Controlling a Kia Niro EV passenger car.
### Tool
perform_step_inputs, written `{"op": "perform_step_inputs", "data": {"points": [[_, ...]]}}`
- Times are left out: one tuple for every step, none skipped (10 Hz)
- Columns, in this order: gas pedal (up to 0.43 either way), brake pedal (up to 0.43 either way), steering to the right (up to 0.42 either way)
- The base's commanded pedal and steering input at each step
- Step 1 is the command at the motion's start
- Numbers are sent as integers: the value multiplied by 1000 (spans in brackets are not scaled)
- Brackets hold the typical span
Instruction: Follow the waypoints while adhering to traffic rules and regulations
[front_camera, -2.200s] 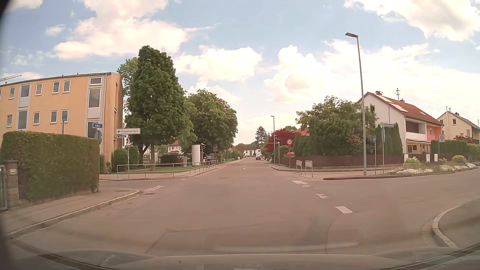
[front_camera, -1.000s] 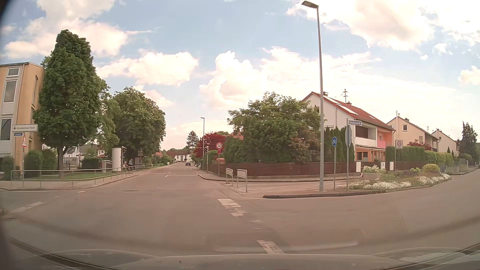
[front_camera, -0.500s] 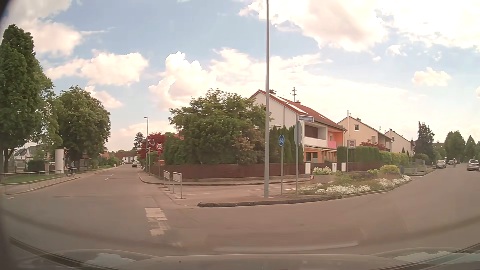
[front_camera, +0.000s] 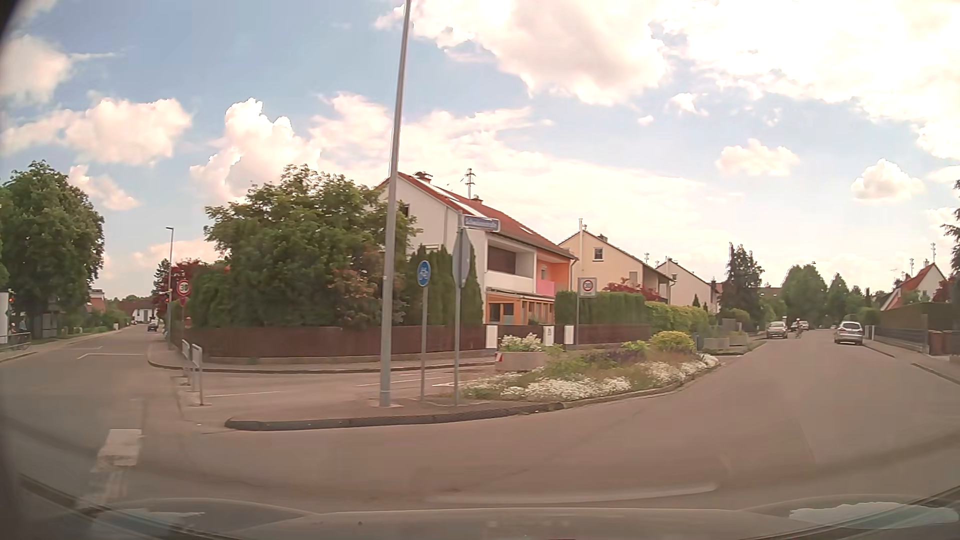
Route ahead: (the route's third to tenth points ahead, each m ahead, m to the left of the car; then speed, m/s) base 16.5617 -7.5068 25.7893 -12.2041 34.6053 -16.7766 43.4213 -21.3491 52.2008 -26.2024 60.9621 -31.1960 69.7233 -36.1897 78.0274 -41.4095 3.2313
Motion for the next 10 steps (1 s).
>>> {"op": "perform_step_inputs", "data": {"points": [[47, 18, 559], [59, 18, 560], [67, 18, 560], [79, 18, 560], [87, 18, 560], [98, 24, 560], [110, 18, 553], [110, 18, 540], [110, 18, 510], [138, 18, 472]]}}
